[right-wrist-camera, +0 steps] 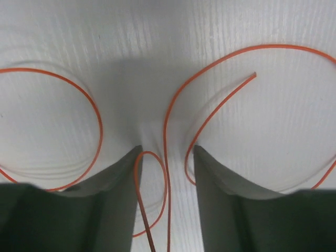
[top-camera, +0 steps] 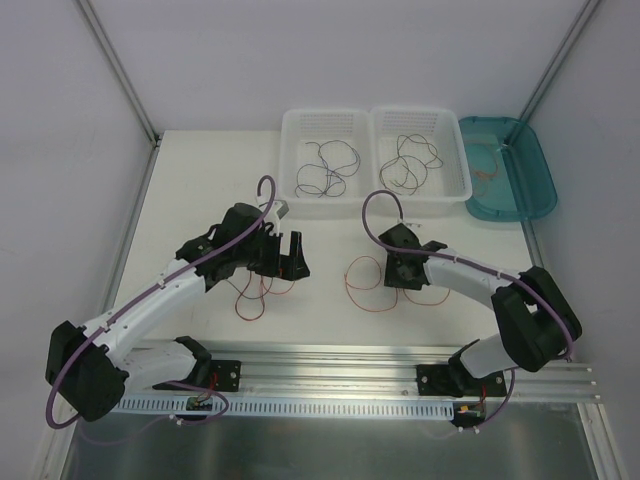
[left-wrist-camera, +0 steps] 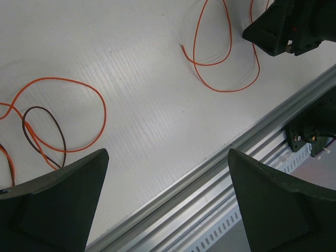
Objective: Untangle the cables
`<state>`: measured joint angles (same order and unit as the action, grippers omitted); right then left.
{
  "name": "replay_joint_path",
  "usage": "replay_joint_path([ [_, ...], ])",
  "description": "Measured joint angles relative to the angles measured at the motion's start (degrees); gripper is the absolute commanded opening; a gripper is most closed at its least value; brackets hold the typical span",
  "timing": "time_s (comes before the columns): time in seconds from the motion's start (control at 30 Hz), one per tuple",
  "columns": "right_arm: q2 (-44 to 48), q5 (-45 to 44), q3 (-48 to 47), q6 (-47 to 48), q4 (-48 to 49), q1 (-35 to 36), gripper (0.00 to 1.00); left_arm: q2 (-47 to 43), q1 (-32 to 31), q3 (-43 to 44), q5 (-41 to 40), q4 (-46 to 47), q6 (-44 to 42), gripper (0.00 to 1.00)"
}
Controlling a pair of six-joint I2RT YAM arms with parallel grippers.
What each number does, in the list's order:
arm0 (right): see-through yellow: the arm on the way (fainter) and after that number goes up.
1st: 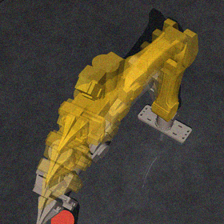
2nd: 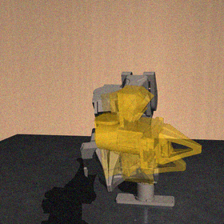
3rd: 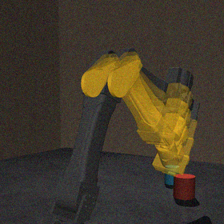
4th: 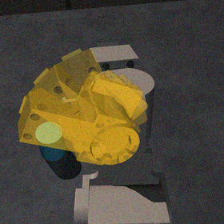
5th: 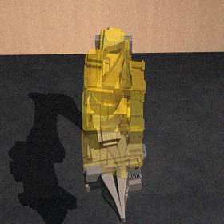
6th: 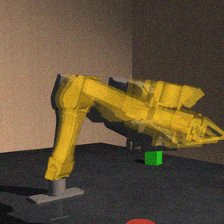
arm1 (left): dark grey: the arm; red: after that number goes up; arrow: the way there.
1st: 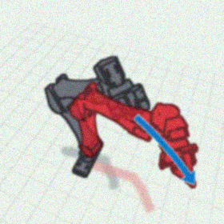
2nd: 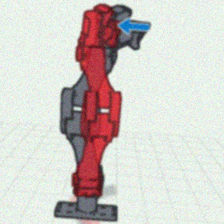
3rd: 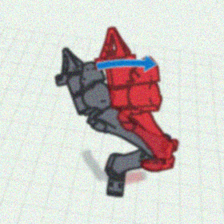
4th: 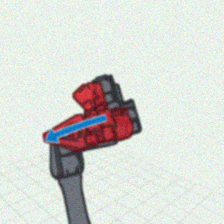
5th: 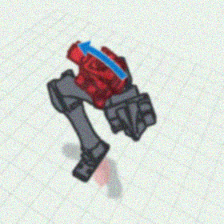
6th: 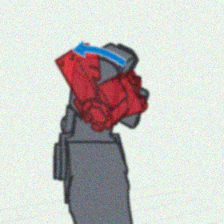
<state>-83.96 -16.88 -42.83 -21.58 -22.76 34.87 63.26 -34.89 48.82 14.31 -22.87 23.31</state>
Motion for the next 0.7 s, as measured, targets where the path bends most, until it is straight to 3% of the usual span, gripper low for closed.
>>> replay_joint_path([
  [0.03,-0.1,-0.2,0.0,0.0,0.3,0.0,0.38,-0.1,0.0,0.0,0.0,0.0,0.0,0.99],
  [0.13,-0.1,-0.6,0.0,0.2,0.6,0.0,0.10,-0.8,0.0,0.0,-0.3,0.0,0.0,0.99],
  [0.2,-0.1,-1.1,0.0,0.7,0.5,-0.1,0.01,-1.3,0.0,0.0,-0.6,0.0,0.0,0.99],
  [0.5,1.2,-0.1,0.1,2.4,-0.2,-0.1,0.01,-2.8,0.0,0.0,-1.4,-0.3,-0.4,0.99],
  [0.7,10.3,-0.3,-3.2,5.2,-7.0,-0.2,0.01,-2.9,1.5,2.9,-1.4,-2.2,-2.0,0.99],
])
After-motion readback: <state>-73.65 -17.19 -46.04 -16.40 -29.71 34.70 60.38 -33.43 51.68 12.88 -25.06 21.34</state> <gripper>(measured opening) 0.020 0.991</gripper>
